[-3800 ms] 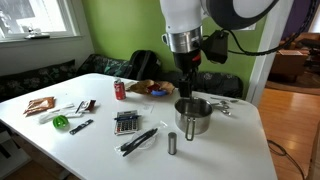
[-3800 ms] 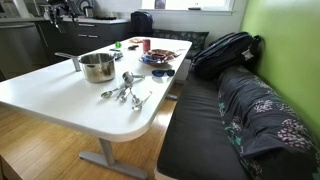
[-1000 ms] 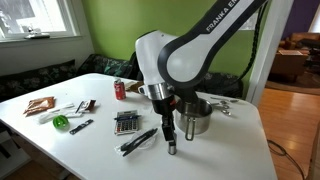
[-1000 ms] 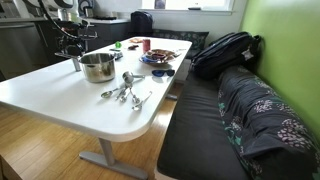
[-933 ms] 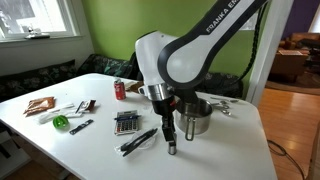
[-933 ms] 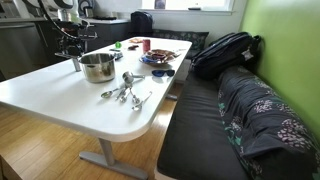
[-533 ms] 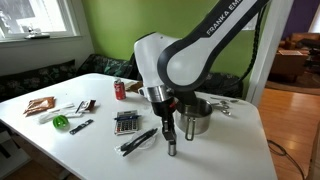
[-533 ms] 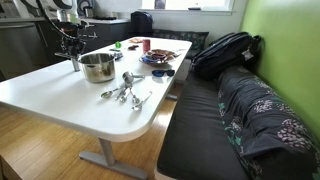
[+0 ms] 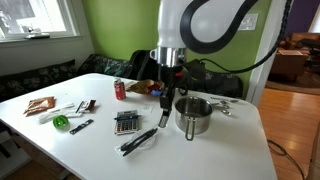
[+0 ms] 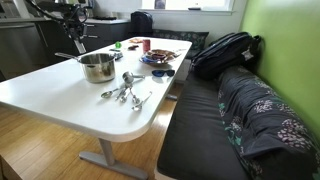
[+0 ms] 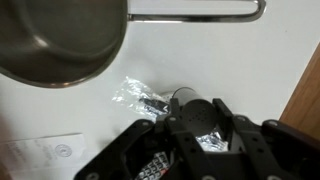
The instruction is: Pick up the silver cylindrical object and move it to the top right side of the table
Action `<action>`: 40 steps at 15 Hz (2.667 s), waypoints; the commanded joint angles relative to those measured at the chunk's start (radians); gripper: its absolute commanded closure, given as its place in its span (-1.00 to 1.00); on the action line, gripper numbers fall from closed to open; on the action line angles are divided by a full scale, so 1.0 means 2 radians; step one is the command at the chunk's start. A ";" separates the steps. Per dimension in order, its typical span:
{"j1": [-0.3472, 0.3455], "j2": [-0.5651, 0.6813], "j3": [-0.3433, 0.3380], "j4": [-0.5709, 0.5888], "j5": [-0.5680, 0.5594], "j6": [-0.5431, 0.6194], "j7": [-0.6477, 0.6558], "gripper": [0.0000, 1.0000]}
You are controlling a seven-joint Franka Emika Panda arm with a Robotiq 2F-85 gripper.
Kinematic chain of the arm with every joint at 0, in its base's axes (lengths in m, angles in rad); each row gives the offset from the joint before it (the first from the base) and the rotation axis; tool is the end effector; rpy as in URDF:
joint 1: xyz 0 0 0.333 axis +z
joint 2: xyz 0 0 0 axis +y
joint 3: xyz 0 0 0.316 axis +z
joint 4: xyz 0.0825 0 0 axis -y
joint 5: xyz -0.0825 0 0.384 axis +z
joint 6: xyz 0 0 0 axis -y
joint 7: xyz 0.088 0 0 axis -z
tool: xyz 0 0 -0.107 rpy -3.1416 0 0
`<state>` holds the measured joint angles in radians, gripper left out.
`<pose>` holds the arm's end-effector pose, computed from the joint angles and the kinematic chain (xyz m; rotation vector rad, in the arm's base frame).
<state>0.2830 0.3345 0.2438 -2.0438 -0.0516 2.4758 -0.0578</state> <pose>0.5253 0.3004 0.2917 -2.9297 -0.9162 -0.1461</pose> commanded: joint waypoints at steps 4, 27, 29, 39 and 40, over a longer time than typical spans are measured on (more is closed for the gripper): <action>-0.067 -0.174 -0.033 -0.181 0.063 0.118 0.013 0.77; -0.053 -0.119 -0.026 -0.117 0.043 0.089 0.004 0.27; -0.056 -0.123 -0.034 -0.120 0.035 0.136 0.025 0.77; -0.118 -0.088 -0.143 -0.112 0.022 0.307 0.099 0.77; -0.124 -0.076 -0.156 -0.107 0.024 0.284 0.099 0.77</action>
<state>0.0604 0.1183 0.0076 -2.2651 0.0326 3.0585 0.0766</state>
